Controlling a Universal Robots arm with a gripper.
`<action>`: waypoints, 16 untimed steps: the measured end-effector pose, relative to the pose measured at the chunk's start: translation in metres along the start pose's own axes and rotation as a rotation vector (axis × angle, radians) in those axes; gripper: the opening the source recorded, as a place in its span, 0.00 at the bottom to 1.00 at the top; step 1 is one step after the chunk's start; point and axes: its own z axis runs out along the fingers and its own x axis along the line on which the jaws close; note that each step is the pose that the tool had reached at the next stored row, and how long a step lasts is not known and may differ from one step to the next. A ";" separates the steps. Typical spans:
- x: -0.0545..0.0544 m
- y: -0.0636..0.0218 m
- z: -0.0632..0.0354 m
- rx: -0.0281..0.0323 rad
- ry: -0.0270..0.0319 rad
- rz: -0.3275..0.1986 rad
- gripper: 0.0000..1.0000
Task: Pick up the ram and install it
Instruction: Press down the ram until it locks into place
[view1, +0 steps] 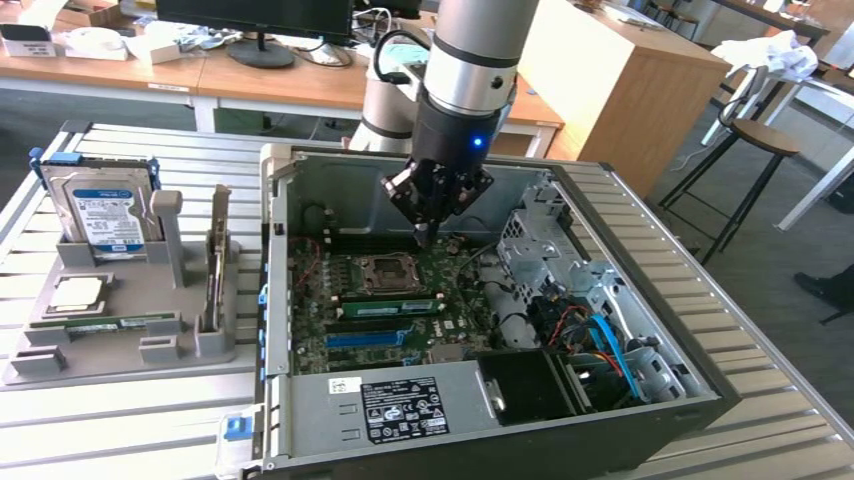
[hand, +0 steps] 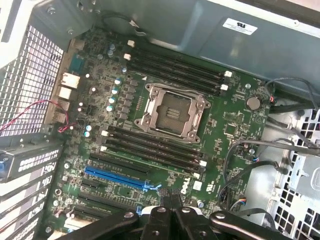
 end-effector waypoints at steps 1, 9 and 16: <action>0.000 0.0000 0.0000 0.0000 0.0001 0.000 0.10; 0.000 0.0000 0.0000 0.0007 -0.0003 0.021 0.10; 0.000 0.0000 0.0001 0.0047 -0.0021 0.144 0.10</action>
